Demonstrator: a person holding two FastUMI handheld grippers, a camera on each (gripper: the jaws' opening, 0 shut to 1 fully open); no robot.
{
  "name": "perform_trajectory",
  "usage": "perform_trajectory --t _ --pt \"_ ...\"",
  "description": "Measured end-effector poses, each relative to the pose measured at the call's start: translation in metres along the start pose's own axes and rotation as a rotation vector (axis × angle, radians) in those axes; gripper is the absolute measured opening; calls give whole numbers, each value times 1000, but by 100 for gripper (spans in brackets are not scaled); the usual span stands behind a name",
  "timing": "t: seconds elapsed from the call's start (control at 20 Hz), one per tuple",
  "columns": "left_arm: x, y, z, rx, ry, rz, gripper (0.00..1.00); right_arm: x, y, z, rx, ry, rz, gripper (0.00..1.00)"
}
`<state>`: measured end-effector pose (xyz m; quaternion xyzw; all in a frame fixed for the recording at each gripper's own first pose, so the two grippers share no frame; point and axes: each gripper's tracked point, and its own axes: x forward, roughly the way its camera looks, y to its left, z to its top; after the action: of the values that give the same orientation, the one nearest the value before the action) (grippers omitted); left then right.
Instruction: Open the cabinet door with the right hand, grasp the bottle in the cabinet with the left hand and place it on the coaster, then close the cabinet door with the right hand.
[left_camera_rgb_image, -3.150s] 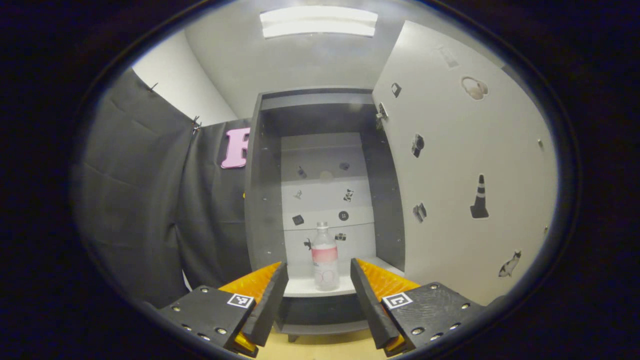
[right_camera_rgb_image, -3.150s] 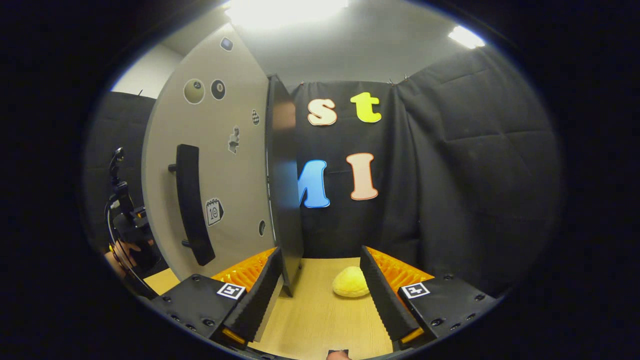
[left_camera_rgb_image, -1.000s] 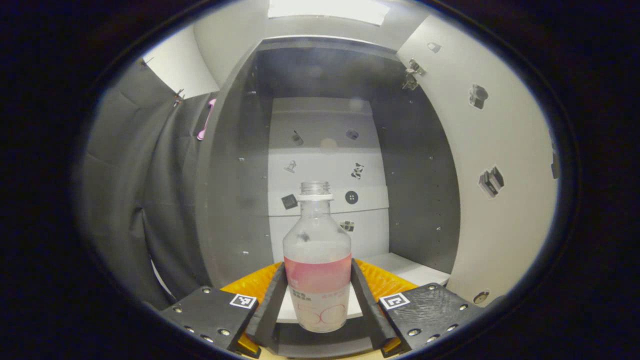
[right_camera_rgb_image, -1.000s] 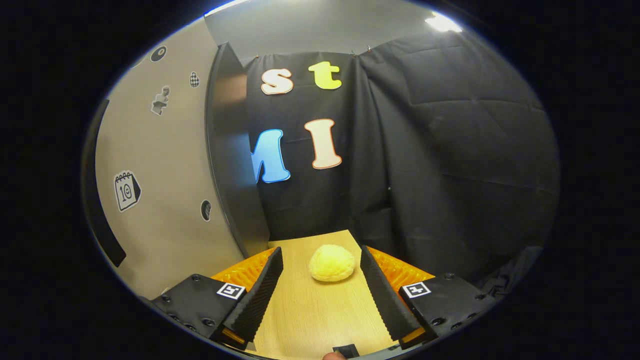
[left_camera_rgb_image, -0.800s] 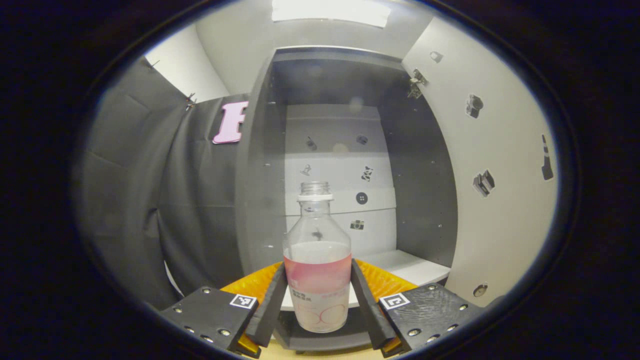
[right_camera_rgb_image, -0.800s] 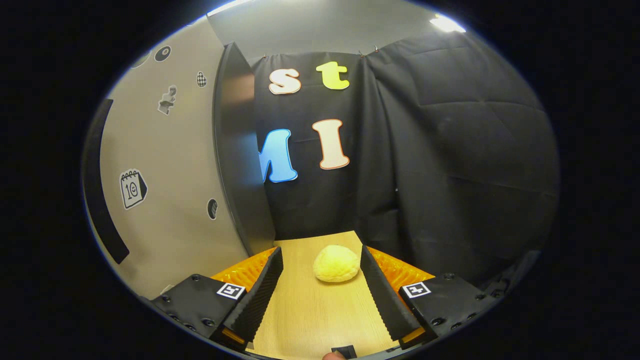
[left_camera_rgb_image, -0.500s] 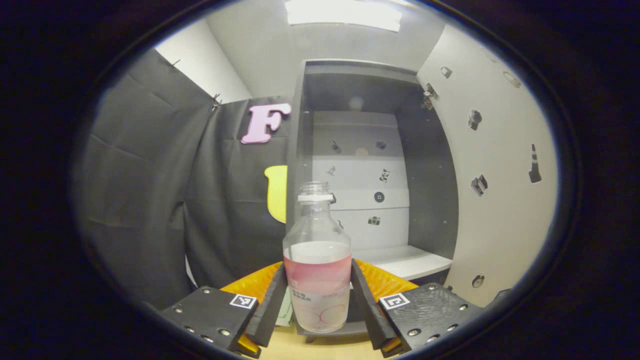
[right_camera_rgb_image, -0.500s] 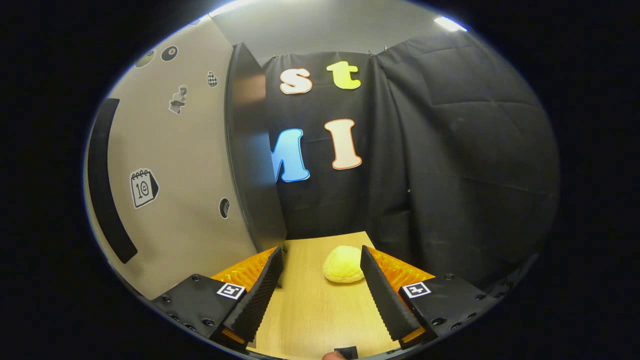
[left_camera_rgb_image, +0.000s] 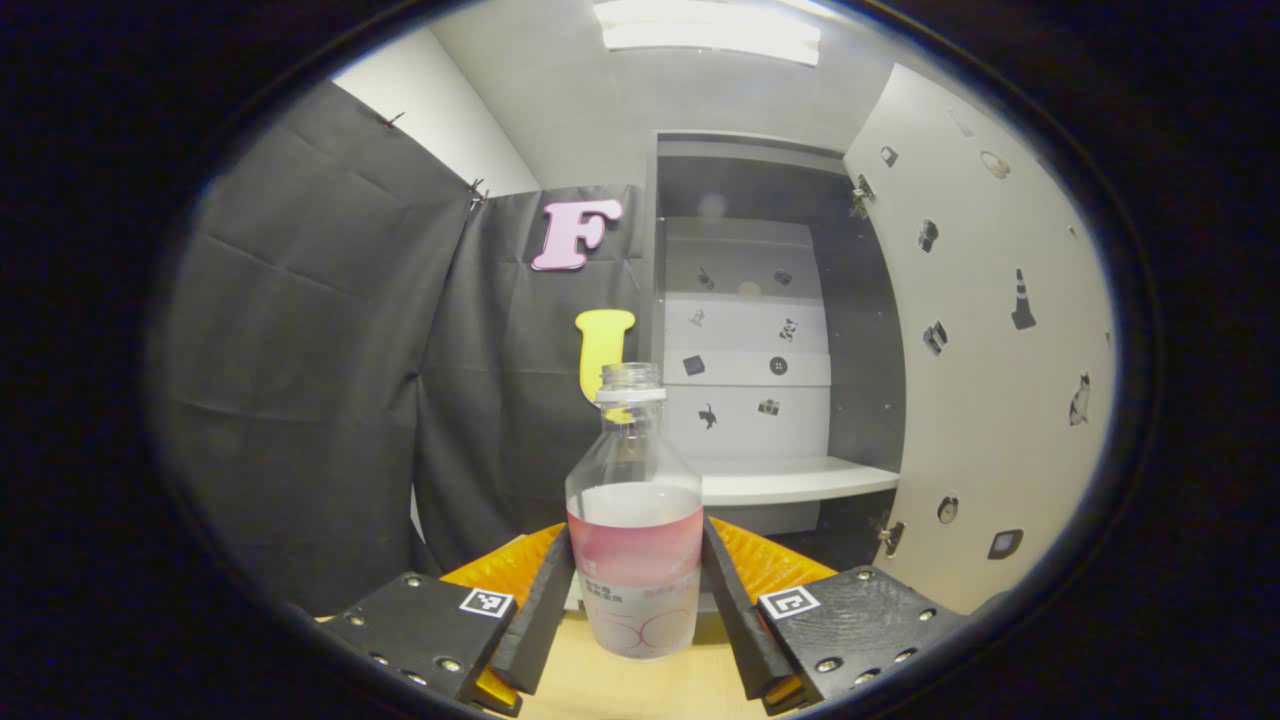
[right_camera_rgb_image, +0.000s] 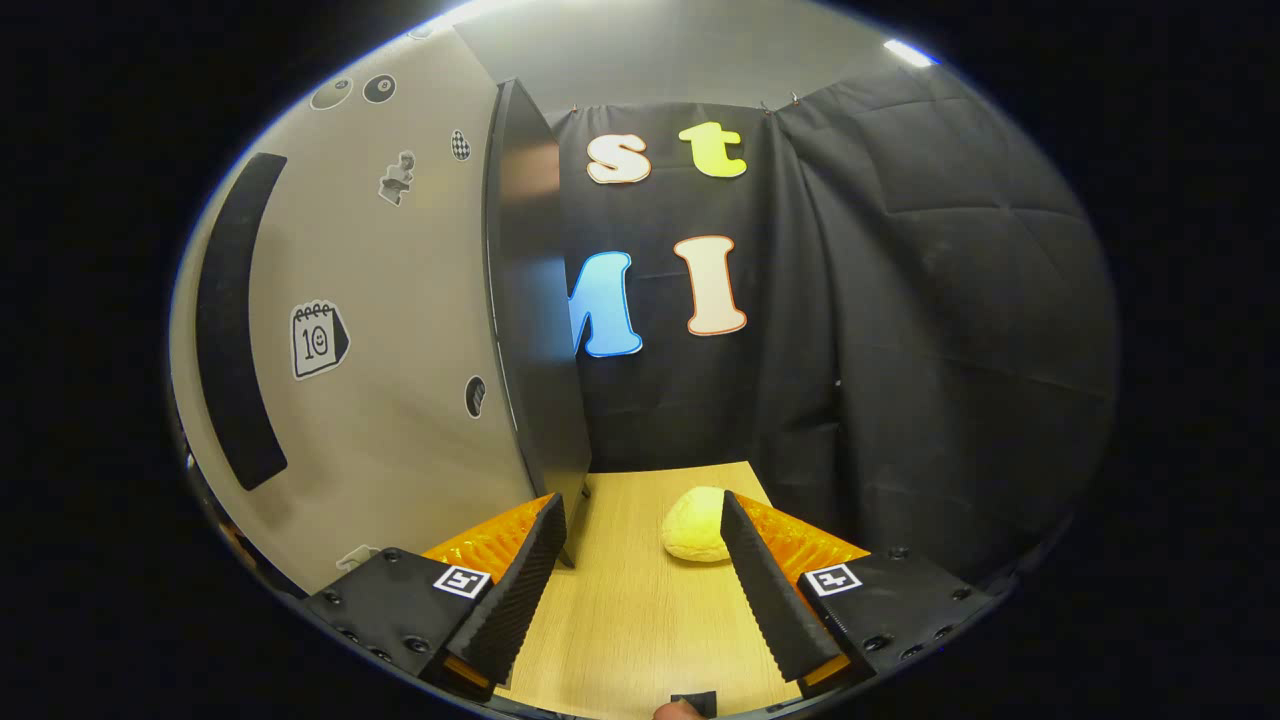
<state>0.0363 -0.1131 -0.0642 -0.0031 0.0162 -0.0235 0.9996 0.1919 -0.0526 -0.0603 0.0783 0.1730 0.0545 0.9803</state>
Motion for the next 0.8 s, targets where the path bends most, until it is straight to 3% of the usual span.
perform_trajectory --t 0.4,0.75,0.8 --pt "-52 18 -66 -28 79 52 72 -13 -19 -13 47 -29 -36 98" --pt "-69 15 -132 -24 124 81 72 -16 -35 -26 59 -22 -69 98" --pt "-69 14 -141 -24 132 86 76 -16 -35 -29 60 -15 -65 98"
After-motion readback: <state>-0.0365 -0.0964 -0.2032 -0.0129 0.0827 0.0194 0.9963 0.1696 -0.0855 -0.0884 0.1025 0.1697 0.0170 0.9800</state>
